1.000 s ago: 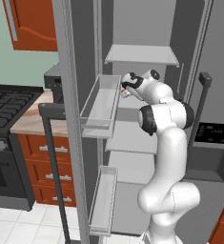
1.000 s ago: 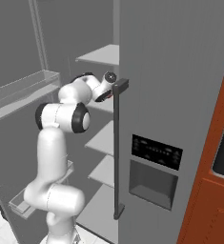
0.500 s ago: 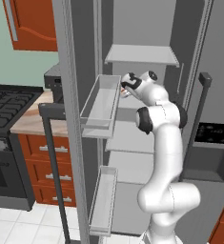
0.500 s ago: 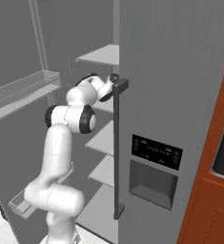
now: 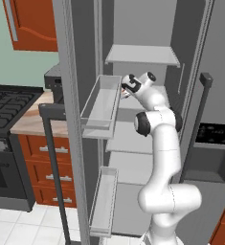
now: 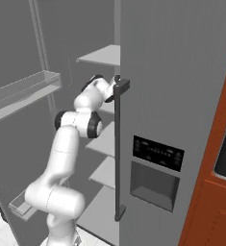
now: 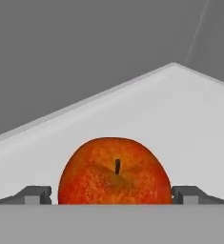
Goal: Retrieve the tangerine and apple from the fridge and place them into the bowl on the dining table.
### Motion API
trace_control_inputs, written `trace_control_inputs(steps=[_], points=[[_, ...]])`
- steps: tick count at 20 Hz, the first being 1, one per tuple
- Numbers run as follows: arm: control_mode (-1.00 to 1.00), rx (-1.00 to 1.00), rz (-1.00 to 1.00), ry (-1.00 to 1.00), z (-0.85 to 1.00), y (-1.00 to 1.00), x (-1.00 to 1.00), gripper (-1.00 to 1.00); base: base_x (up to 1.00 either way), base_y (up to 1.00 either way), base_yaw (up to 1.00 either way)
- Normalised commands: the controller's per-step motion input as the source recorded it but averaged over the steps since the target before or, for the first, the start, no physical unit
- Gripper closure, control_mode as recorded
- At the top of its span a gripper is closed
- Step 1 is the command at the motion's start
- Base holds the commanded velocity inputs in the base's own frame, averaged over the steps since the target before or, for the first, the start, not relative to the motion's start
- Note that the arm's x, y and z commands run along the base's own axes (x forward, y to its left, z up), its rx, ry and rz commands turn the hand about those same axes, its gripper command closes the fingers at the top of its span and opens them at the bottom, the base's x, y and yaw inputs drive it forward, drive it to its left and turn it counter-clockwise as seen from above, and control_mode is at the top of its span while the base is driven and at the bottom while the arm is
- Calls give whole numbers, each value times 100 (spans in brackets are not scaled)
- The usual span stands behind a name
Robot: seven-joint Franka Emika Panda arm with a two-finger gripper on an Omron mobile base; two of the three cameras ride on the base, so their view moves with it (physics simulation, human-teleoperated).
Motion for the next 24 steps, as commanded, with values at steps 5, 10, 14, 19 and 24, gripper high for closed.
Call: trace_control_inputs(steps=[5, 10, 14, 19, 24], points=[[-100, 0, 5, 5, -22, 0, 37, 100, 0, 0, 0], [-100, 0, 4, 7, -21, 0, 21, 100, 0, 0, 0], [-100, 0, 0, 20, -64, 0, -25, 100, 0, 0, 0], [-100, 0, 0, 8, -29, 0, -51, 100, 0, 0, 0], [-100, -1, 0, 1, -33, 1, -92, 100, 0, 0, 0]])
